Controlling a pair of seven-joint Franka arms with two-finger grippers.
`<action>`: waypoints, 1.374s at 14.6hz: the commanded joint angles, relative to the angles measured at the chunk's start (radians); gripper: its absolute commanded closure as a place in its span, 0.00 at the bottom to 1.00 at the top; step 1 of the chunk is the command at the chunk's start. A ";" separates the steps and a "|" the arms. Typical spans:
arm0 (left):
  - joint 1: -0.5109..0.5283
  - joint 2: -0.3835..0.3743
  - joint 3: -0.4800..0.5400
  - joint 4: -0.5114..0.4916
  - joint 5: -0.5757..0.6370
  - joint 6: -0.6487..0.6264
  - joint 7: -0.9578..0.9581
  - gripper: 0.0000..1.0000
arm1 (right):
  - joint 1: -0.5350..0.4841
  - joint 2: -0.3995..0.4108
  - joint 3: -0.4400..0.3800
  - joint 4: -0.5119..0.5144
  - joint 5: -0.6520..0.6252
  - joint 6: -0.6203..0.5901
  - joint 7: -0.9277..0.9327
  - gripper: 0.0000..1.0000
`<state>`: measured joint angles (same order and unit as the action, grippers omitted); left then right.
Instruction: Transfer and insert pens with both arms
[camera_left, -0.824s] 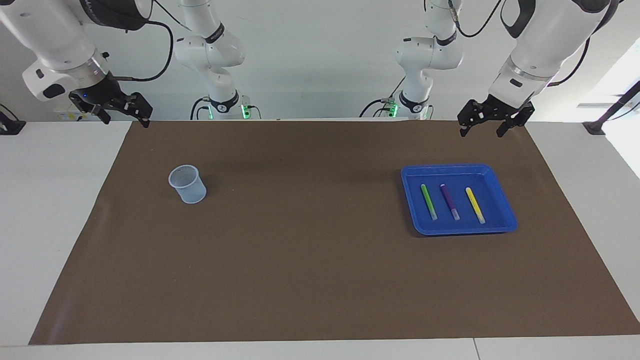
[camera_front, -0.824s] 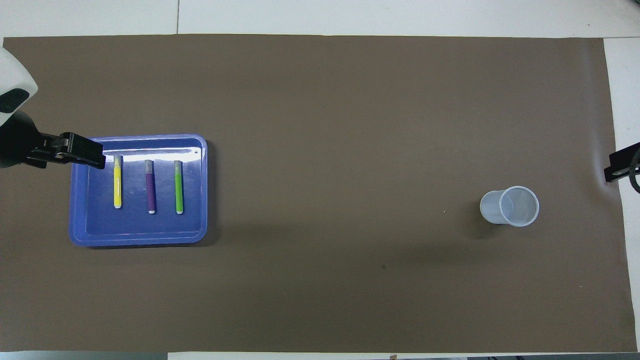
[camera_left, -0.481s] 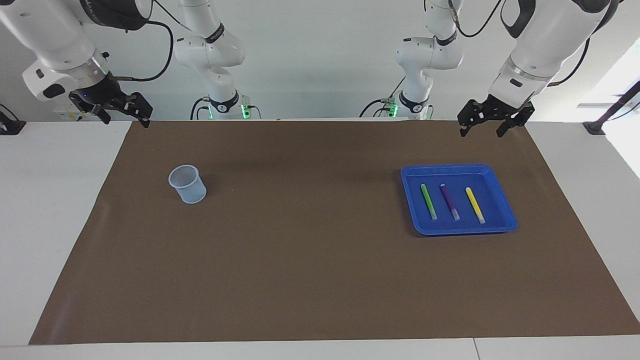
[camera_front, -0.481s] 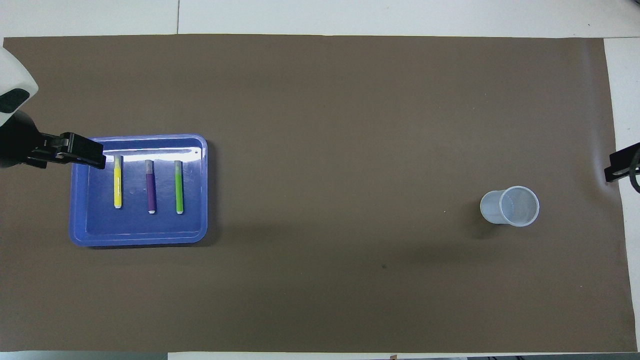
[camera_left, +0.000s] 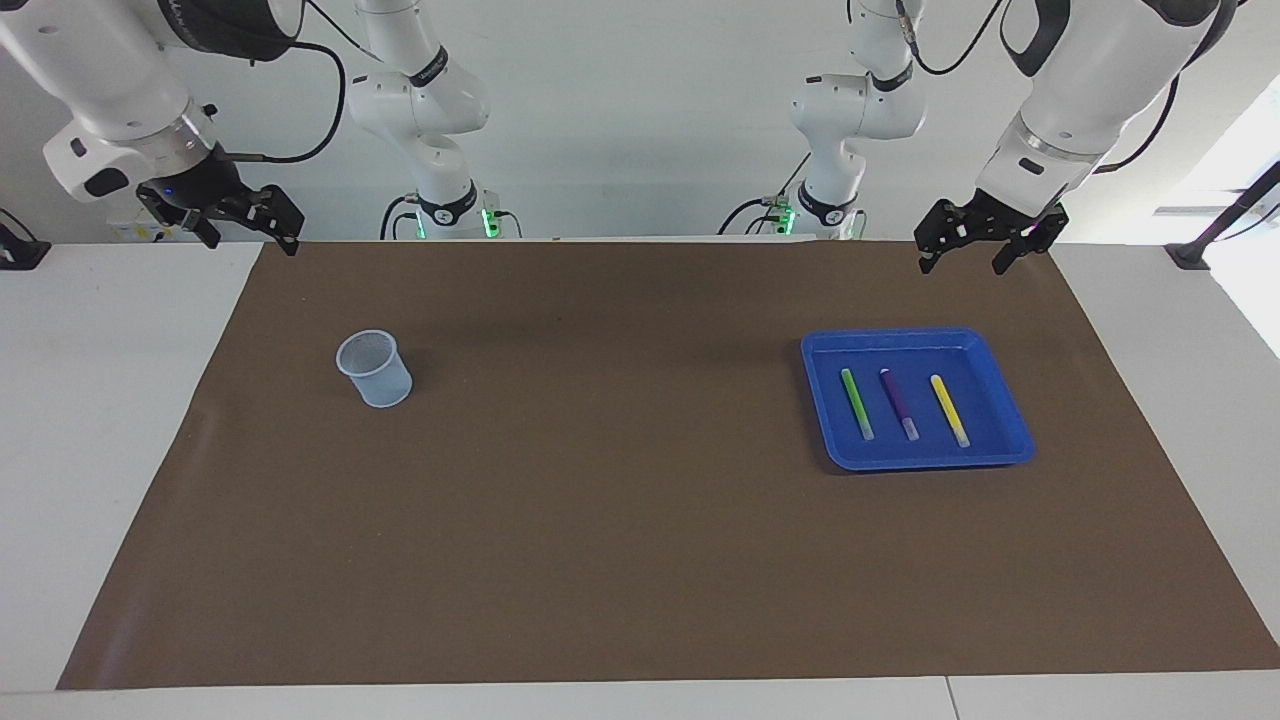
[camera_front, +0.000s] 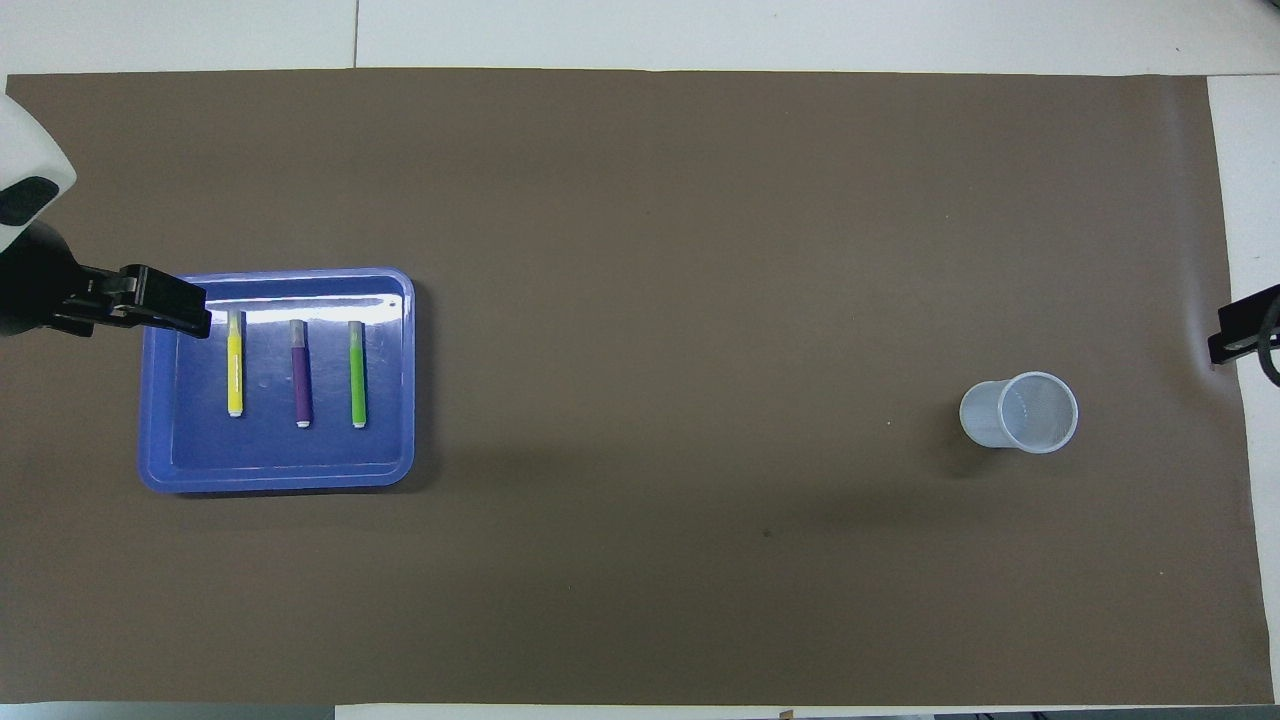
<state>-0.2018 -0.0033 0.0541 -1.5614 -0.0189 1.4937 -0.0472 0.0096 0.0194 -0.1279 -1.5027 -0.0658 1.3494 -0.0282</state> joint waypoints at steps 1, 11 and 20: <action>0.001 -0.024 0.001 -0.028 0.011 0.005 -0.010 0.00 | 0.000 -0.027 0.001 -0.033 0.004 0.011 0.013 0.00; 0.042 -0.044 0.012 -0.069 0.011 0.014 -0.010 0.00 | -0.002 -0.027 0.002 -0.033 0.004 0.011 0.013 0.00; 0.174 -0.124 0.009 -0.489 0.013 0.393 0.130 0.00 | -0.002 -0.027 0.001 -0.033 0.004 0.011 0.013 0.00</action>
<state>-0.0573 -0.0935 0.0678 -1.9217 -0.0168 1.7777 0.0209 0.0096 0.0194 -0.1279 -1.5030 -0.0658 1.3494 -0.0282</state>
